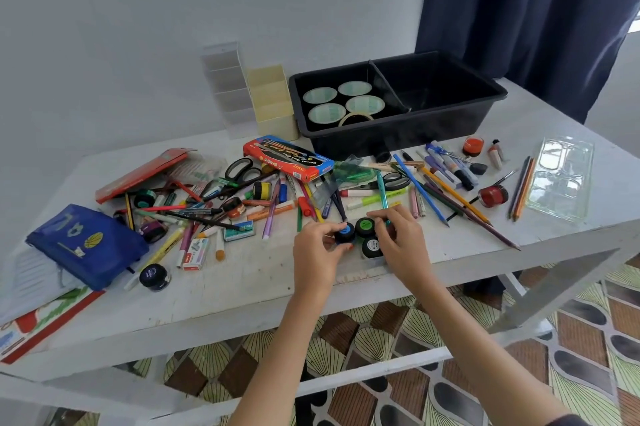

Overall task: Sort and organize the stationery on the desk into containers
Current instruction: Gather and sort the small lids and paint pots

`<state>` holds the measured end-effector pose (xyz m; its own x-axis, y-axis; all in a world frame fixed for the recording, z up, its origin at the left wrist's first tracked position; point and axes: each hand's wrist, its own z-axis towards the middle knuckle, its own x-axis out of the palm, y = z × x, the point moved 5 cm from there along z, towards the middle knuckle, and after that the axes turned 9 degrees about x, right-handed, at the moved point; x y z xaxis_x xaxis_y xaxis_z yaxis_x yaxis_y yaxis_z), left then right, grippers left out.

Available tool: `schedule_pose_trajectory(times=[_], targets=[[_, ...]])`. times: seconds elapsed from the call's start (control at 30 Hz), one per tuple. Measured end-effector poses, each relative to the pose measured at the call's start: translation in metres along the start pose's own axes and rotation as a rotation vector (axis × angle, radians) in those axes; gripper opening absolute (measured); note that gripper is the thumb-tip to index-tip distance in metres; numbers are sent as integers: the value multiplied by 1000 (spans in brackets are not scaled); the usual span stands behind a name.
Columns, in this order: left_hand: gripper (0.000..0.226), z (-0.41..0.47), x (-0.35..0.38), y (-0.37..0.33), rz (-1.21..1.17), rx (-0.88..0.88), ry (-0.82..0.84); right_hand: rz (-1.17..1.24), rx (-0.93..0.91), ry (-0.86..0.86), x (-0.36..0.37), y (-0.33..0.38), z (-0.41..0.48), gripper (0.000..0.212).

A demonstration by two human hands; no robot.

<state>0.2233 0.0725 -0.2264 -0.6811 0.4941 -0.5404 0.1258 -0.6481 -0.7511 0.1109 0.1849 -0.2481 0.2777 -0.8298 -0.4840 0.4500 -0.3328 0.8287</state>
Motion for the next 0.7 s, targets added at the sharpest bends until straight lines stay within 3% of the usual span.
schedule_pose_trajectory(times=[0.3, 0.43, 0.53, 0.7], targets=[[26, 5, 5, -6, 114, -7, 102, -17, -8, -16, 1, 1, 0, 16], [28, 8, 1, -8, 160, -41, 191, 89, 18, -32, -3, 4, -1, 13], [27, 11, -7, -22, 284, -20, 109, 227, 85, -97, -13, 4, 0, 14], [23, 31, 5, -60, 175, 97, 22, 235, 98, -236, -50, 6, 8, 23]])
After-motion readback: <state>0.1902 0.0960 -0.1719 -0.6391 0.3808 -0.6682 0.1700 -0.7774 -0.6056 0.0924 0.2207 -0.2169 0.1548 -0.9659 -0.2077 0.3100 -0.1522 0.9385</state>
